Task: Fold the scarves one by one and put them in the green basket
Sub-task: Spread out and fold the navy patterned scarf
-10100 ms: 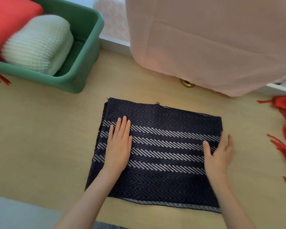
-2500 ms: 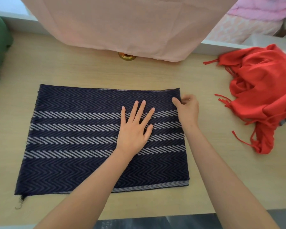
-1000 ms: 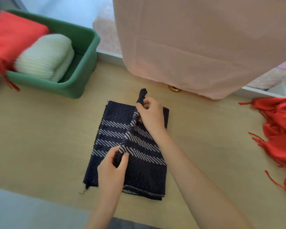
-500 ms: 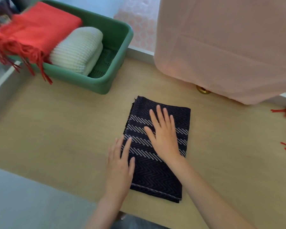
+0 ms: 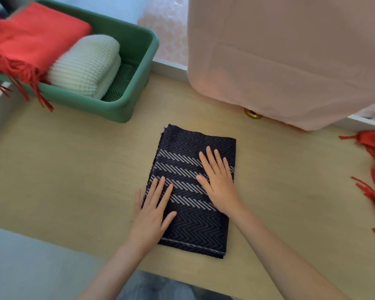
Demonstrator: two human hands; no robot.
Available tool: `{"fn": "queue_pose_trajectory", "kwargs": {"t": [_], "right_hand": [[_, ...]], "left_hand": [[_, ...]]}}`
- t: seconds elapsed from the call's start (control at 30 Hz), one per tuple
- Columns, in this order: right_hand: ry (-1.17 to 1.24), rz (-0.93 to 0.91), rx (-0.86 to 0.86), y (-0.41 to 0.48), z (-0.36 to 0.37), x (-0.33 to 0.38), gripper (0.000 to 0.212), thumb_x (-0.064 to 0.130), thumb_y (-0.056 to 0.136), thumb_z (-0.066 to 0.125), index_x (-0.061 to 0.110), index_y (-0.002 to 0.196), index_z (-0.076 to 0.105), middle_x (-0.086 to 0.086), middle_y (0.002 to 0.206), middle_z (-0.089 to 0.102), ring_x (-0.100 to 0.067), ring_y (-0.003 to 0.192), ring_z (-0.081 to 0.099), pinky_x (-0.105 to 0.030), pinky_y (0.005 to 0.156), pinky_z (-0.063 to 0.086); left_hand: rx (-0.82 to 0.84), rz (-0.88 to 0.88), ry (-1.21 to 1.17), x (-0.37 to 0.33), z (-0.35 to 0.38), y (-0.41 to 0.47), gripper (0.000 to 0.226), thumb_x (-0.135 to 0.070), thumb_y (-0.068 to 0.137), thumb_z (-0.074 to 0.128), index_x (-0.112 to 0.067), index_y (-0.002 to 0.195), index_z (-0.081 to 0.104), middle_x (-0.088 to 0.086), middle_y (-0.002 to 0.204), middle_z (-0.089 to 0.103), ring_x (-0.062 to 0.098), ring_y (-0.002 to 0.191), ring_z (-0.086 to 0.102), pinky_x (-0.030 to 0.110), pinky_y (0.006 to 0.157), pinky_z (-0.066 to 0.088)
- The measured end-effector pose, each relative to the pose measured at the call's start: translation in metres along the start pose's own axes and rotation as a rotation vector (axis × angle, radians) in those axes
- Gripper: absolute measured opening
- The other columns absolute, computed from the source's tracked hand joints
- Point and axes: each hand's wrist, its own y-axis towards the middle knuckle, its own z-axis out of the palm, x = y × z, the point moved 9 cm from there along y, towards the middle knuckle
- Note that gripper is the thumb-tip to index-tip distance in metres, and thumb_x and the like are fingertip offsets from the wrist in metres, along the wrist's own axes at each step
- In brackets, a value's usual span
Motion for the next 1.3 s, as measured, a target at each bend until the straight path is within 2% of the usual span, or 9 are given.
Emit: {"fn": "queue_pose_trajectory", "kwargs": {"t": [0.13,0.33,0.53,0.7,0.87,0.97,1.07,1.2,1.3], "right_hand": [[0.159,-0.144,0.1,-0.077,-0.006,0.013,0.059,0.046,0.1,0.037,0.021,0.151,0.023,0.008,0.16,0.006,-0.006,0.147,0.002,-0.029,0.119,-0.001],[0.018,-0.218,0.342,-0.159,0.044,0.005,0.081,0.055,0.09,0.052,0.035,0.152,0.003,0.02,0.157,-0.014,-0.008,0.145,-0.016,-0.028,0.117,-0.009],[0.04,-0.238,0.048,-0.152,0.031,-0.003,0.066,0.018,0.082,0.072,0.025,0.141,0.044,0.011,0.153,0.032,-0.013,0.143,0.026,-0.034,0.112,0.029],[0.1,-0.209,-0.161,-0.144,0.004,0.002,0.029,0.017,0.087,0.057,0.016,0.114,0.066,0.008,0.128,0.061,-0.005,0.127,0.048,-0.021,0.112,0.027],[0.504,0.132,-0.253,-0.124,-0.049,-0.009,0.054,0.068,0.087,0.042,0.024,0.106,0.066,0.015,0.101,0.067,0.01,0.106,0.052,-0.01,0.092,0.039],[0.64,0.264,-0.316,-0.091,-0.084,-0.023,0.034,0.058,0.086,0.051,0.029,0.099,0.064,0.0,0.085,0.068,-0.01,0.077,0.061,-0.028,0.071,0.047],[0.699,0.368,-0.39,-0.042,-0.11,-0.035,0.02,0.036,0.097,0.048,0.02,0.09,0.059,0.003,0.075,0.058,-0.002,0.064,0.051,-0.014,0.055,0.038],[0.734,0.631,-0.4,-0.006,-0.088,-0.078,0.043,0.045,0.1,0.033,0.013,0.122,0.052,0.007,0.11,0.053,-0.007,0.1,0.051,-0.018,0.082,0.035],[0.794,0.738,-0.296,-0.01,-0.047,-0.087,0.068,0.064,0.088,0.047,0.013,0.133,0.048,0.003,0.126,0.051,-0.012,0.114,0.05,-0.033,0.099,0.041]], "left_hand": [[0.011,0.269,-0.125,-0.003,-0.007,-0.025,0.061,-0.055,0.093,0.039,-0.025,0.146,0.037,0.0,0.156,0.029,0.017,0.147,0.015,0.038,0.119,0.009],[0.023,0.351,-0.119,0.019,-0.004,-0.044,0.071,-0.064,0.085,0.048,-0.027,0.145,0.04,-0.004,0.157,0.028,0.018,0.146,0.022,0.044,0.116,0.016],[-0.074,0.407,-0.206,0.021,-0.012,-0.045,0.044,-0.044,0.098,0.04,-0.017,0.124,0.063,0.004,0.137,0.053,0.02,0.13,0.045,0.037,0.101,0.042],[-0.157,0.445,-0.233,0.015,-0.037,-0.046,0.045,-0.034,0.102,0.035,-0.01,0.104,0.072,0.002,0.107,0.068,0.013,0.105,0.056,0.019,0.091,0.043],[-0.238,0.289,-0.478,0.015,-0.097,-0.018,0.025,-0.031,0.091,0.055,-0.018,0.106,0.069,-0.015,0.097,0.066,-0.01,0.083,0.055,0.003,0.075,0.039],[-0.348,0.14,-0.614,0.014,-0.142,0.021,0.02,-0.028,0.084,0.065,-0.026,0.104,0.067,-0.036,0.089,0.06,-0.017,0.07,0.052,0.003,0.063,0.038],[-0.319,-0.049,-0.683,0.021,-0.146,0.078,0.02,-0.026,0.09,0.064,-0.024,0.11,0.066,-0.023,0.087,0.066,-0.004,0.07,0.059,0.011,0.06,0.043],[-0.084,-0.51,-0.756,0.057,-0.082,0.126,0.069,-0.053,0.094,0.047,-0.015,0.148,0.03,0.009,0.144,0.042,0.026,0.135,0.036,0.045,0.11,0.032],[0.092,-0.634,-0.723,0.059,-0.042,0.116,0.092,-0.057,0.086,0.057,-0.011,0.153,0.013,0.012,0.156,0.023,0.029,0.142,0.025,0.05,0.114,0.027]]}}
